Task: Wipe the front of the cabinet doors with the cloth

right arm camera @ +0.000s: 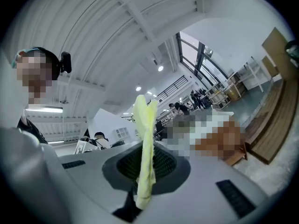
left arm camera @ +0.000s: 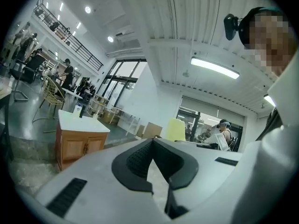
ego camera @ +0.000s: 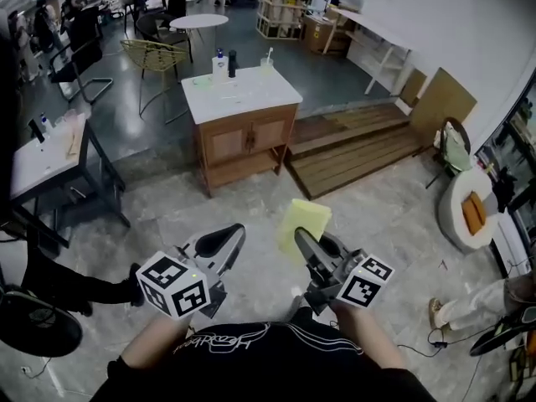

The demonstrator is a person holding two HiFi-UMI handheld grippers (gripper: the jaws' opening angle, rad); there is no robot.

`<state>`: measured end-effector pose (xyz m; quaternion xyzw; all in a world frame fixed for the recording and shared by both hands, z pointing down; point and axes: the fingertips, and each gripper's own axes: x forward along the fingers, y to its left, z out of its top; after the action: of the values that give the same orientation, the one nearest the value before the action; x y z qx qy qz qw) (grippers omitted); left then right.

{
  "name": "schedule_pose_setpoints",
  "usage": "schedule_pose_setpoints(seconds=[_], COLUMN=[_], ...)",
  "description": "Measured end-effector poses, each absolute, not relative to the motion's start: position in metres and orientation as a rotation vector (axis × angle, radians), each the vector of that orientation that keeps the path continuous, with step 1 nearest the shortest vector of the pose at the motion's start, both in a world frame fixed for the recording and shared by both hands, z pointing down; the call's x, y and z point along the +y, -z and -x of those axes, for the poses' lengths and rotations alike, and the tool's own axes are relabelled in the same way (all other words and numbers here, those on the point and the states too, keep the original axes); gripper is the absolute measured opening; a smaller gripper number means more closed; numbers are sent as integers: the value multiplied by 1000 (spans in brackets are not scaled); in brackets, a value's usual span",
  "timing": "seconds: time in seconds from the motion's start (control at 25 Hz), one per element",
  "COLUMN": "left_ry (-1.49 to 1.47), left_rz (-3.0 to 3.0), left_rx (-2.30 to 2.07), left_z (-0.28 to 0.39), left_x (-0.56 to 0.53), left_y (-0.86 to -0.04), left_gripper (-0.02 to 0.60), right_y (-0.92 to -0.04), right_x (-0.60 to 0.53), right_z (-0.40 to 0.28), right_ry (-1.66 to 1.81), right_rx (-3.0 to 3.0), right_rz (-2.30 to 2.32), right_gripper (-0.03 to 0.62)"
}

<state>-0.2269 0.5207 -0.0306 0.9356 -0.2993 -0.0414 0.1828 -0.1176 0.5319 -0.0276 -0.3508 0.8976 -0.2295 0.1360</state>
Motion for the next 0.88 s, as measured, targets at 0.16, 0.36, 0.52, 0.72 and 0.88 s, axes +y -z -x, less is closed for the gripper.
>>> schedule_pose_setpoints(seconds=[0.16, 0.36, 0.52, 0.72, 0.88], left_ry=[122, 88, 83, 20, 12], left_rz=[-2623, -2566, -2548, -2438, -2376], left_rx=[-842, -855, -901, -960, -980], left_z=[212, 181, 154, 117, 69], left_x=[501, 464, 412, 327, 237], left_y=[21, -3, -17, -55, -79], left_gripper=[6, 6, 6, 6, 6], right_y=[15, -7, -25, -61, -83], right_x=[516, 477, 418, 324, 242], right_z=[102, 70, 40, 1, -45], right_ry=[691, 752, 789, 897, 919], right_rx=[2598, 2592, 2599, 2584, 2599], right_rz=[1033, 1022, 989, 938, 931], right_gripper=[41, 41, 41, 41, 41])
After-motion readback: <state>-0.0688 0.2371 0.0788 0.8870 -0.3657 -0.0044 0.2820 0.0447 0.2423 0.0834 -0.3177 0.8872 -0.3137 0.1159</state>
